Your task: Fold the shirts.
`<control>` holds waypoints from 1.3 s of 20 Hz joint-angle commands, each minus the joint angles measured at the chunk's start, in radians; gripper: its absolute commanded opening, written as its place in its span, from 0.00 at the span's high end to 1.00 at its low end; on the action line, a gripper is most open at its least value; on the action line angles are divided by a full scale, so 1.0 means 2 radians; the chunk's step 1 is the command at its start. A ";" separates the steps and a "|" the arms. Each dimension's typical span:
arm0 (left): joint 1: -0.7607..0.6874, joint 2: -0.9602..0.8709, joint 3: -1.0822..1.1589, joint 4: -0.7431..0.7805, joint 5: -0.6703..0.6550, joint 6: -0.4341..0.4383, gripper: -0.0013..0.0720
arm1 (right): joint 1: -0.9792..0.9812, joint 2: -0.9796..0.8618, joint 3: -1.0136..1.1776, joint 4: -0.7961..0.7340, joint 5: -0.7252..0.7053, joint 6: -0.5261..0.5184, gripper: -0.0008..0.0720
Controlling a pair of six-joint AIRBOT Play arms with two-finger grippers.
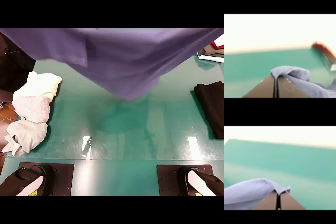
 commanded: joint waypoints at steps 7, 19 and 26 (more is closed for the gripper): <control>0.000 0.078 0.064 -0.063 0.034 -0.014 0.95 | 0.000 0.060 0.132 -0.216 0.127 0.087 0.97; 0.000 -0.042 -0.233 -0.015 -0.069 -0.020 0.95 | 0.000 -0.179 0.015 -0.162 0.287 0.139 0.97; 0.001 -0.254 -0.295 -0.018 0.143 0.001 0.95 | 0.025 -0.313 -0.070 -0.160 0.091 0.121 0.97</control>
